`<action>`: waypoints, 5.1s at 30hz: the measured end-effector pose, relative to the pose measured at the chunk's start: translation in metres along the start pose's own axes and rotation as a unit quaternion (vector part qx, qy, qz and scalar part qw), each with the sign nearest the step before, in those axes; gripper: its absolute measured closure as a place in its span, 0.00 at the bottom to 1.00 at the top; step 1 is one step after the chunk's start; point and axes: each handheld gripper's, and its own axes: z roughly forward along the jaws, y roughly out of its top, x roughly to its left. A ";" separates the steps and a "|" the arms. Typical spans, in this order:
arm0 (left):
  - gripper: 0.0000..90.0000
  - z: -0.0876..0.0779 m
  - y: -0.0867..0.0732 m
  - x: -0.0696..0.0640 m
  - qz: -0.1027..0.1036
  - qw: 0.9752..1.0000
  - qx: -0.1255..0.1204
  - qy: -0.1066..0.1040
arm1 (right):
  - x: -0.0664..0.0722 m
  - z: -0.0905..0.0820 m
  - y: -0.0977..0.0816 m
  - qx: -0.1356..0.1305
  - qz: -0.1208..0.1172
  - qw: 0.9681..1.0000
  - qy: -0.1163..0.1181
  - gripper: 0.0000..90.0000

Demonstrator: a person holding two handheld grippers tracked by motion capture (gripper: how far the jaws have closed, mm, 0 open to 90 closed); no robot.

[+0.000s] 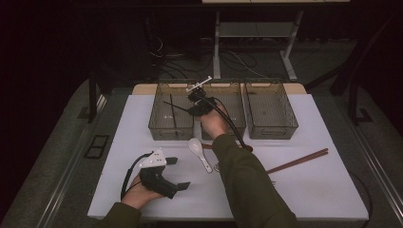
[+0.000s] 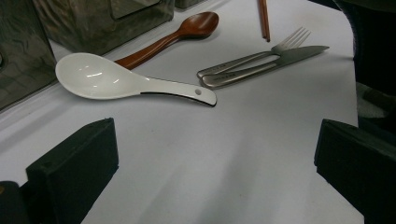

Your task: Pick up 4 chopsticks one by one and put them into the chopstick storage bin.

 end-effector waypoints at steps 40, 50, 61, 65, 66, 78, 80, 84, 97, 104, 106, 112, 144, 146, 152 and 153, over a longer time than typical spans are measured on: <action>0.00 -0.001 -0.002 0.002 -0.004 1.000 0.005 0.005 | -0.024 -0.102 -0.065 -0.074 -0.070 0.991 0.091 0.52; 0.00 0.000 -0.002 0.002 -0.004 1.000 0.004 0.007 | -0.040 -0.133 -0.108 -0.076 -0.077 0.989 0.106 0.56; 0.00 0.001 -0.003 0.002 -0.005 1.000 0.010 0.008 | -0.069 -0.155 -0.174 -0.050 -0.060 0.992 0.095 0.88; 0.00 0.001 -0.003 0.002 -0.004 1.000 0.012 0.009 | -0.076 -0.158 -0.194 -0.028 -0.057 0.994 0.088 0.96; 0.00 0.001 -0.003 0.002 -0.004 1.000 0.011 0.010 | -0.077 -0.159 -0.198 -0.027 -0.055 0.994 0.087 0.99; 0.00 0.000 -0.003 0.001 -0.003 1.000 0.011 0.012 | -0.088 -0.164 -0.248 0.018 -0.033 0.996 0.082 1.00; 0.00 0.000 -0.003 0.001 -0.003 1.000 0.012 0.012 | -0.087 -0.161 -0.254 0.028 -0.032 0.996 0.081 1.00; 0.00 0.000 -0.003 0.001 -0.003 1.000 0.012 0.012 | -0.086 -0.158 -0.262 0.045 -0.033 0.995 0.078 1.00; 0.00 0.000 -0.003 0.001 -0.001 1.000 0.013 0.012 | -0.085 -0.150 -0.266 0.066 -0.035 0.994 0.075 1.00; 0.00 0.000 -0.003 0.001 0.000 1.000 0.013 0.012 | -0.084 -0.149 -0.265 0.062 -0.032 0.995 0.073 1.00; 0.00 0.000 -0.003 0.001 -0.001 1.000 0.013 0.012 | -0.085 -0.149 -0.265 0.061 -0.032 0.995 0.073 1.00; 0.00 0.000 -0.003 0.001 -0.002 1.000 0.012 0.012 | -0.086 -0.146 -0.263 0.058 -0.032 0.995 0.072 1.00; 0.00 -0.001 -0.002 0.001 0.001 1.000 0.012 0.012 | -0.080 -0.134 -0.253 0.049 -0.035 0.995 0.083 1.00; 0.00 -0.001 -0.002 0.001 0.001 1.000 0.013 0.012 | -0.078 -0.132 -0.252 0.050 -0.037 0.995 0.083 1.00; 0.00 -0.001 -0.002 0.001 0.000 1.000 0.013 0.014 | -0.077 -0.129 -0.250 0.048 -0.038 0.995 0.084 1.00; 0.00 -0.001 -0.002 0.001 0.000 1.000 0.012 0.013 | -0.077 -0.129 -0.250 0.047 -0.038 0.995 0.084 1.00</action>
